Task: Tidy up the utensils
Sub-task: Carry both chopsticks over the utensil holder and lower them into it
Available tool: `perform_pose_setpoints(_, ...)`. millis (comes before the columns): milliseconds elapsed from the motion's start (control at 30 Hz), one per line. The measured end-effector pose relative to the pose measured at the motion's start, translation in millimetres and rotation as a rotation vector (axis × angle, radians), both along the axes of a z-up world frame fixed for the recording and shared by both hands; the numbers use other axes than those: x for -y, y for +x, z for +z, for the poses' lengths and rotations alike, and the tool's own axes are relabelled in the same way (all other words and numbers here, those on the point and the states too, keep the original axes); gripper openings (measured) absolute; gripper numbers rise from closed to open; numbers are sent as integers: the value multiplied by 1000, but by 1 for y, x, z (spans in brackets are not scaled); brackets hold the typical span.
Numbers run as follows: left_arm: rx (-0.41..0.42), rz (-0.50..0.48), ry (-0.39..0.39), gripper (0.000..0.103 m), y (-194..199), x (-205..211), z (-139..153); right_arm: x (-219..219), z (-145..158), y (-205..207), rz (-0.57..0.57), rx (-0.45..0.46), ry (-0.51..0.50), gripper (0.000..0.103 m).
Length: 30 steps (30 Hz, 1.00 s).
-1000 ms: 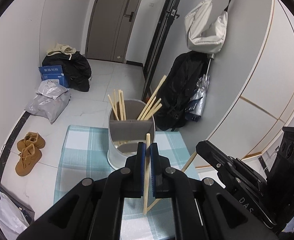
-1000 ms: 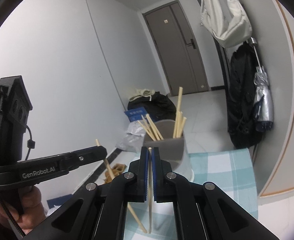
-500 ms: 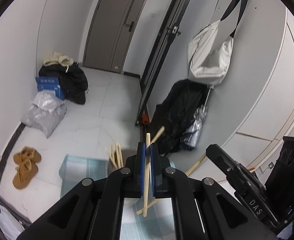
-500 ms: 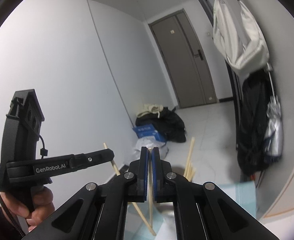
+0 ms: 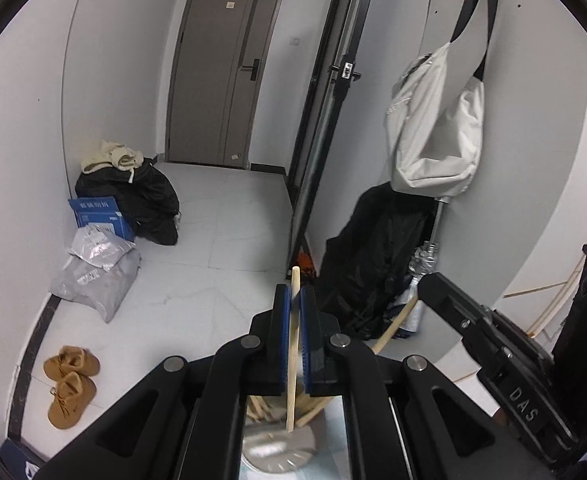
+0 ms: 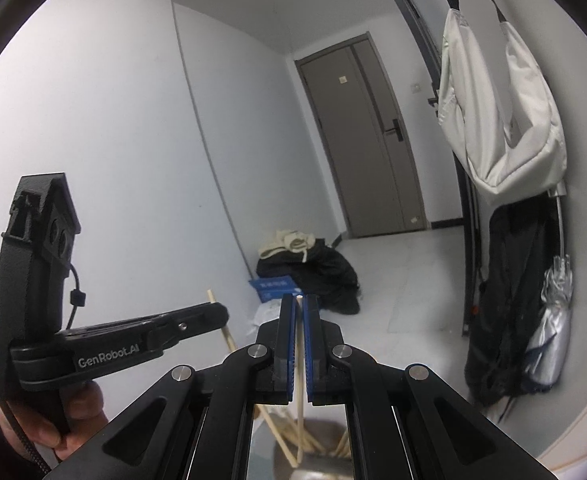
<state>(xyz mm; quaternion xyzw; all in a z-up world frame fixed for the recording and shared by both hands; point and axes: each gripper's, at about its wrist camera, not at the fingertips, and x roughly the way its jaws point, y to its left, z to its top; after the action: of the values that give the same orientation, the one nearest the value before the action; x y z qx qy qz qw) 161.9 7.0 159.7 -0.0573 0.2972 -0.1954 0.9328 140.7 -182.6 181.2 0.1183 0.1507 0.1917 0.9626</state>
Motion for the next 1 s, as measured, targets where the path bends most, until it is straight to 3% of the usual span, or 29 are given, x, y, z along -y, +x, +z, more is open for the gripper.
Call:
perform_pose_setpoints(167,-7,28,28,1,18,-1,-26,2,-14,19,-63,-3,-17,3)
perform_pose_setpoints(433,12,26,-31,1,16,-8,-50,2,-54,32,-85,-44,-26,3)
perform_pose_setpoints(600,15,24,-31,1,14,-6,-56,-4,-68,32,-60,-66,-46,3)
perform_pose_setpoints(767,22,-13,15,1,8,0,-65,-19,-88,28,-10,-91,-106,3)
perform_pose_setpoints(1000,-24,-18,26,1,2,0,-86,-29,-116,31,38,-170,-136,3)
